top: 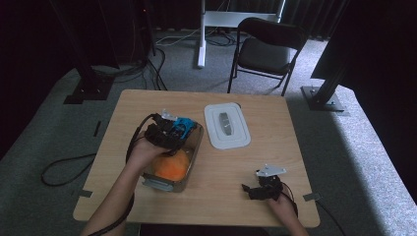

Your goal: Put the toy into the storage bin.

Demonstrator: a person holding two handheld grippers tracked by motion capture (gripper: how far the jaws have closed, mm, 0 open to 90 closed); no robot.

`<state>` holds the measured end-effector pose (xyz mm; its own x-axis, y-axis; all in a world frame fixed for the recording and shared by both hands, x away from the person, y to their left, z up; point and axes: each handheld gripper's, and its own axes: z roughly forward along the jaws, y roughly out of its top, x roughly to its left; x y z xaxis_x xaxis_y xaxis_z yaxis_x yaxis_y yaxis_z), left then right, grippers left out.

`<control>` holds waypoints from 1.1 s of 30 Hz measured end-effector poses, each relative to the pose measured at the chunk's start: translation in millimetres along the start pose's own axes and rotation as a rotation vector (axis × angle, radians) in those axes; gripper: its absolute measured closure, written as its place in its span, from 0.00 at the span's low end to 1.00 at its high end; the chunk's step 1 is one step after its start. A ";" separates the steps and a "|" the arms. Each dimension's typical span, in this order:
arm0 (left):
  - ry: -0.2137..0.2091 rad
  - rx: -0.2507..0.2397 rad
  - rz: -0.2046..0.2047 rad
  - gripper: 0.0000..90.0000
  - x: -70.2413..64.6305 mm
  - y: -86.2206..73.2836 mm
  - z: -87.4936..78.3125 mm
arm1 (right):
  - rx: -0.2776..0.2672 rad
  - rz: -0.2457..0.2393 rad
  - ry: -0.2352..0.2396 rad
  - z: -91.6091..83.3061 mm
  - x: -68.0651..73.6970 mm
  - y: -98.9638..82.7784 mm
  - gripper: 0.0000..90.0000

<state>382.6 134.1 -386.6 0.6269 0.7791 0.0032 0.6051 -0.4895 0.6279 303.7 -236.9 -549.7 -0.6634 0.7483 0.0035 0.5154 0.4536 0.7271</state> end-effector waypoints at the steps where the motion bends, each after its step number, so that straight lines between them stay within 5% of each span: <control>1: -0.003 0.006 0.000 0.29 -1.8 0.4 2.0 | 0.000 0.000 0.000 0.0 0.0 0.0 0.15; 7: -0.002 0.029 0.007 0.29 -11.6 5.2 15.0 | 0.000 0.000 0.000 0.0 0.0 0.0 0.15; 33: 0.039 0.123 -0.045 0.29 -14.4 -1.6 41.4 | 0.001 -0.002 0.003 0.3 -0.3 0.3 0.15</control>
<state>392.9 107.4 -419.9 0.5795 0.8149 0.0090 0.6892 -0.4960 0.5282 304.2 -236.9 -549.6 -0.6660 0.7460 0.0040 0.5146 0.4555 0.7264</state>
